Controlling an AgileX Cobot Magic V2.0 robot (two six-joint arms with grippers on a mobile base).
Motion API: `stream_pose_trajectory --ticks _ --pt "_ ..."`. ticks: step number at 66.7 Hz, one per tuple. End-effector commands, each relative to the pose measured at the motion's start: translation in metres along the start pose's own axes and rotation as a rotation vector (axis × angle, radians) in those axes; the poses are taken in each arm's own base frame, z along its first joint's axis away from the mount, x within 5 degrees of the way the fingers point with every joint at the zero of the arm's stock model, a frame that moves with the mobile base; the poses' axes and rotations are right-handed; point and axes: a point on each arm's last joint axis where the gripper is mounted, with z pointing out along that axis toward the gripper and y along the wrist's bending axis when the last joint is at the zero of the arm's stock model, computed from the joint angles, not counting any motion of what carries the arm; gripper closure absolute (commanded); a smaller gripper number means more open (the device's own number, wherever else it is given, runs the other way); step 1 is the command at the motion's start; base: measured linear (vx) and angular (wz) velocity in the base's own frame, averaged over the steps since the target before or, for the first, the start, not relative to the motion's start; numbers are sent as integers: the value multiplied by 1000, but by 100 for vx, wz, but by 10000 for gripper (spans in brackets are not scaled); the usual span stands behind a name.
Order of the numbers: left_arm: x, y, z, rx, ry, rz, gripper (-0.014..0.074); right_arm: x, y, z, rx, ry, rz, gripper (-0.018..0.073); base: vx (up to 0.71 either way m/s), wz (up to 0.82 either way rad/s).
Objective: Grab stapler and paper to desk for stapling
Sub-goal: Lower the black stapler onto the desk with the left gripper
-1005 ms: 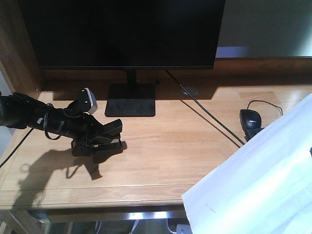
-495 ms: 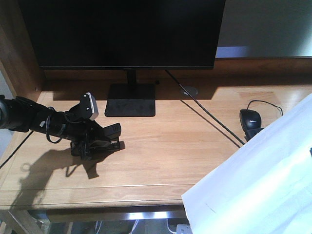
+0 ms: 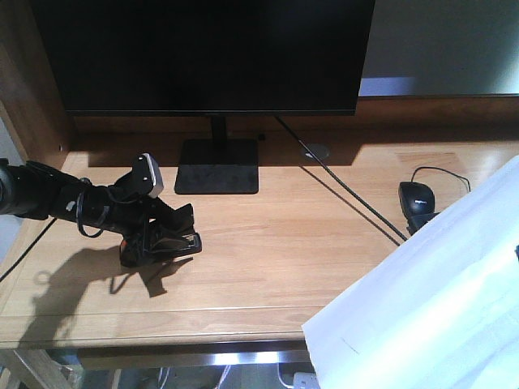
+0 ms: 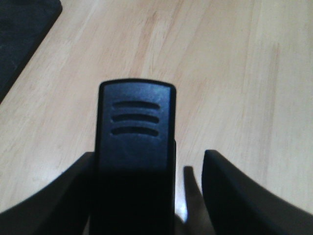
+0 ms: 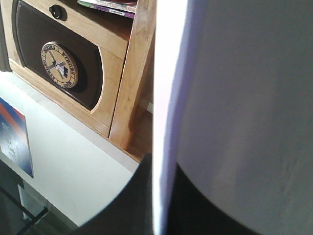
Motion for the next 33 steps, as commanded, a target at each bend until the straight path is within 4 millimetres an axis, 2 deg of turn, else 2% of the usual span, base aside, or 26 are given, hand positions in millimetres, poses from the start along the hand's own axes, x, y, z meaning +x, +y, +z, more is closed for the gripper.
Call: stream_pose_trajectory --ticks 1,11,17,33 --pt "-44 3 -32 -59 -104 51 134 -5 12 4 -82 -19 -11 564 0 0" --pt "-61 0 -49 -90 -119 102 185 -5 12 4 -82 -19 -11 564 0 0" --pt "-63 -1 -51 -91 -117 111 246 -5 12 4 -82 -19 -11 564 0 0" --pt "-61 -2 -50 -79 -101 46 534 -5 12 4 -82 -19 -11 564 0 0"
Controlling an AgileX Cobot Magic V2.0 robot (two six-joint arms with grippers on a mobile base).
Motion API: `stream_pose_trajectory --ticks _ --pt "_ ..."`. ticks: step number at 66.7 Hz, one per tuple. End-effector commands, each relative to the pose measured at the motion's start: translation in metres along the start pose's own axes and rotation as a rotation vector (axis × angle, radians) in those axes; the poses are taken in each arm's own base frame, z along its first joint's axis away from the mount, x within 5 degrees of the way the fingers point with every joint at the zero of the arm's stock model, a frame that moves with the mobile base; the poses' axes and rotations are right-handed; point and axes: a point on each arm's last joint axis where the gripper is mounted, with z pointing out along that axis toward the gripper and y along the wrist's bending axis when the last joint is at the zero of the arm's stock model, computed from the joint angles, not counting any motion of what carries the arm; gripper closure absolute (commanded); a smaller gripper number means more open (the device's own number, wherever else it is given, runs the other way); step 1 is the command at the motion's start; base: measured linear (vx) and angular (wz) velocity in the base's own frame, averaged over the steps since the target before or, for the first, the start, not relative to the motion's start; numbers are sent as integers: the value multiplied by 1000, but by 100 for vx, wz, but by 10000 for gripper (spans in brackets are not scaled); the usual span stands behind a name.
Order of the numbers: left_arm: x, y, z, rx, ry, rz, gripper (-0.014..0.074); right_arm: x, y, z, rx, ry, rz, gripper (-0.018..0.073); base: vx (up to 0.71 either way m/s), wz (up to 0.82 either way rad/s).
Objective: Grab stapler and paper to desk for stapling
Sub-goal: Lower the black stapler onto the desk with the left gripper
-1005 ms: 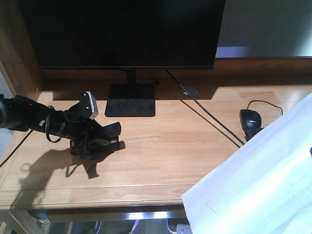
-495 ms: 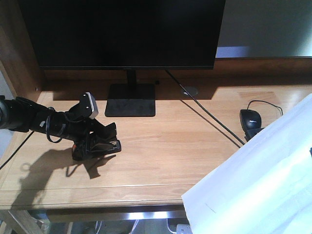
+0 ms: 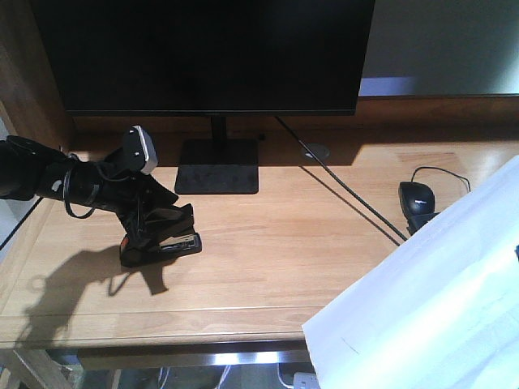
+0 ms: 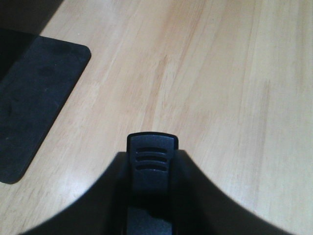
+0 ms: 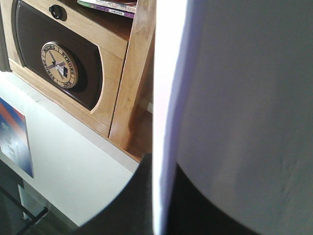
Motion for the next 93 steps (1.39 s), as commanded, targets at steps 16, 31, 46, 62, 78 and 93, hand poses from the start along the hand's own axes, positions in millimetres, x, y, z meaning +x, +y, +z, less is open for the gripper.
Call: stream_pose_trajectory --ticks 16,31,46,62,78,93 --pt "-22 2 -14 -16 -44 25 605 -5 12 4 -82 -19 -11 564 0 0" --pt "-20 2 -13 -13 -30 33 603 -5 12 4 -82 -19 -11 564 0 0" --pt "-20 2 -13 -13 -30 33 603 -5 12 4 -82 -19 -11 564 0 0" --pt "-20 2 -13 -13 -30 33 603 -5 12 4 -82 -19 -11 564 0 0" --pt "-20 2 -13 -13 -30 33 603 -5 12 4 -82 -19 -11 564 0 0" --pt "-20 2 -13 -13 -30 33 603 -5 12 4 -82 -19 -11 564 0 0"
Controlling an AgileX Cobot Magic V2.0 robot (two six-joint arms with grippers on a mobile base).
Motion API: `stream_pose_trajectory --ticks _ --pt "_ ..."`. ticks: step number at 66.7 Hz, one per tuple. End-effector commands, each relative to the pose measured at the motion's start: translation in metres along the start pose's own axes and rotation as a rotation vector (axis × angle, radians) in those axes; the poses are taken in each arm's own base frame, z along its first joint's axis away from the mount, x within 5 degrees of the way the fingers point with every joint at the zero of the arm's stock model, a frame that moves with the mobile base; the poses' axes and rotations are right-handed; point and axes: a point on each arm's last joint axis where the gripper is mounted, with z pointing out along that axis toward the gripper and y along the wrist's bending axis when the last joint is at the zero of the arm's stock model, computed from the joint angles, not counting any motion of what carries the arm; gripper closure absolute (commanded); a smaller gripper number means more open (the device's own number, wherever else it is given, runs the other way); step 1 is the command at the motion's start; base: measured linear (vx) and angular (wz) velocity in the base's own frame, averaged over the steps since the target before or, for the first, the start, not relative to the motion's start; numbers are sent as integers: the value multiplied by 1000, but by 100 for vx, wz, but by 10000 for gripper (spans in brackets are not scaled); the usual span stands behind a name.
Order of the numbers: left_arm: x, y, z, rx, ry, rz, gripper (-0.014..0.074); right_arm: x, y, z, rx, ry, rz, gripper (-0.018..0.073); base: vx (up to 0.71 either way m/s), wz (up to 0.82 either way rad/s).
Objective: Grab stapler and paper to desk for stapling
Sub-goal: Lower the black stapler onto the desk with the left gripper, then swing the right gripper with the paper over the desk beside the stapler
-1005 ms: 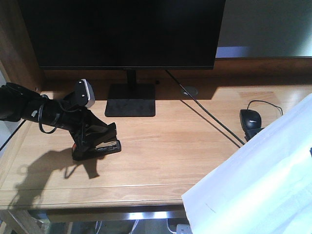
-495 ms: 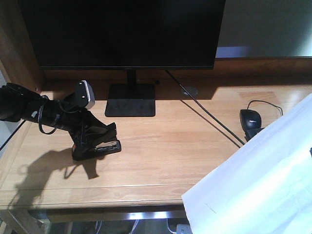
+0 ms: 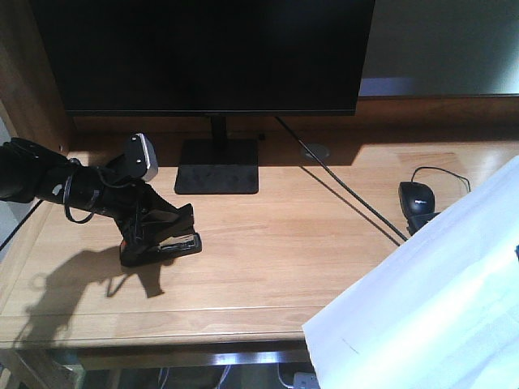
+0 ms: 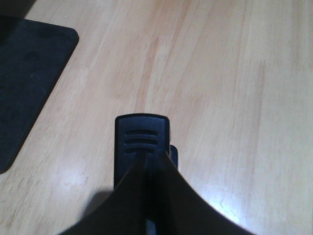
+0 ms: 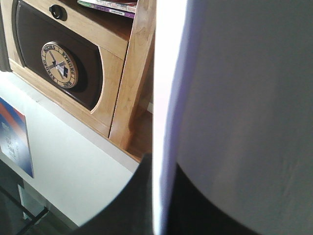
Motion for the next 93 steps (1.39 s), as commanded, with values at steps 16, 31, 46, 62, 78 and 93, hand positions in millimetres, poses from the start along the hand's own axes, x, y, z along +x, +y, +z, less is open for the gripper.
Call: stream_pose_trajectory --ticks 16,31,46,62,78,93 --pt "-26 3 -18 -39 -72 17 603 -5 12 4 -88 -20 -11 566 0 0" --pt "-26 3 -18 -39 -72 17 603 -4 11 4 -76 -16 -12 566 0 0" --pt "-26 3 -18 -39 -72 17 603 7 29 15 -158 189 -151 564 0 0" --pt "-26 3 -18 -39 -72 17 603 16 43 52 -112 559 -314 564 0 0" --pt "-26 3 -18 -39 -72 17 603 12 31 95 -41 694 -375 564 0 0" --pt "-26 3 -18 -39 -72 17 603 12 3 139 19 765 -362 564 0 0"
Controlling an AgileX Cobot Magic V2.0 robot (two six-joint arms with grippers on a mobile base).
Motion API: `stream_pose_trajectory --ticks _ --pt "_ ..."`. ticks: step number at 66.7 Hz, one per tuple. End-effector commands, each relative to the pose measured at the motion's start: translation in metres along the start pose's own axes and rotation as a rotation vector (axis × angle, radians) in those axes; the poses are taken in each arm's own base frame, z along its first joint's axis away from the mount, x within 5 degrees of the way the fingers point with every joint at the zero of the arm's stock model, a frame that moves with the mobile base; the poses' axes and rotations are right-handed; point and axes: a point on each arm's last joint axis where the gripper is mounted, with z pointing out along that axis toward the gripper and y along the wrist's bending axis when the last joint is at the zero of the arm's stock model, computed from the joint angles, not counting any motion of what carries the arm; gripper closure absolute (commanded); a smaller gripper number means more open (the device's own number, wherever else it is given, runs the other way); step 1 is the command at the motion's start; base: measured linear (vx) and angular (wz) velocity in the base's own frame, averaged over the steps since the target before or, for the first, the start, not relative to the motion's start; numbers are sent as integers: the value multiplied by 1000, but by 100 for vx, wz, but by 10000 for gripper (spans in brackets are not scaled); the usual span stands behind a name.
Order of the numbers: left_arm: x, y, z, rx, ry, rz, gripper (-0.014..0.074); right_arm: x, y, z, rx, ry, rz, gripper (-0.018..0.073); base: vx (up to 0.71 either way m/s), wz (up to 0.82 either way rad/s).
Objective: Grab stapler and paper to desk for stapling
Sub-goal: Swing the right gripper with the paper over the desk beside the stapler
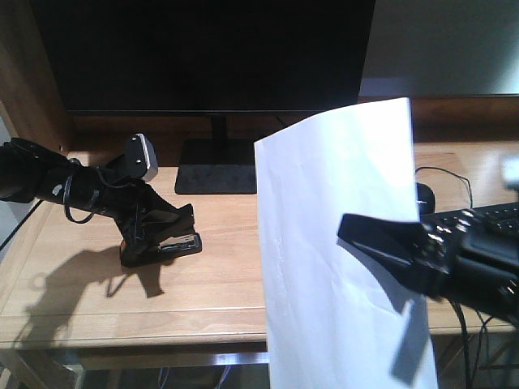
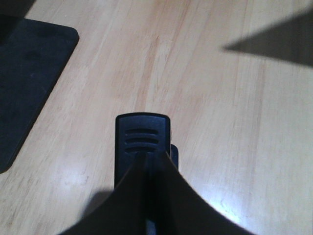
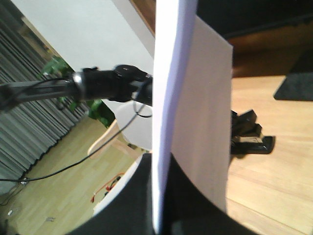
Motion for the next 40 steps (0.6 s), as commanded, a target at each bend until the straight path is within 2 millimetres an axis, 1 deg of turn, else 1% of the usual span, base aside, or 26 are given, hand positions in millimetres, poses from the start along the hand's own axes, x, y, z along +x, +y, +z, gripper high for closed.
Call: stream_pose_trajectory --ticks 1,4,9,16,19,23,28,31,37,40 --pt "-26 3 -18 -39 -73 16 603 -21 -5 16 -37 -20 -1 564 0 0" --pt "-26 3 -18 -39 -73 16 603 -23 -12 25 -41 2 7 564 0 0" --pt "-26 3 -18 -39 -73 16 603 -26 -17 45 -62 37 1 564 0 0" --pt "-26 3 -18 -39 -73 16 603 -24 -17 75 -99 74 11 564 0 0" --pt "-26 3 -18 -39 -73 16 603 -23 -19 89 -100 78 35 564 0 0" --pt "-26 3 -18 -39 -73 16 603 -20 -21 103 -89 74 72 564 0 0" --pt "-26 3 -18 -39 -73 16 603 -14 -32 118 -34 61 118 564 0 0" --pt "-26 3 -18 -39 -73 16 603 -9 -43 124 16 57 136 564 0 0" --pt "-26 3 -18 -39 -73 16 603 1 -64 131 128 65 158 564 0 0" --pt "-26 3 -18 -39 -73 16 603 7 -77 134 209 86 134 564 0 0"
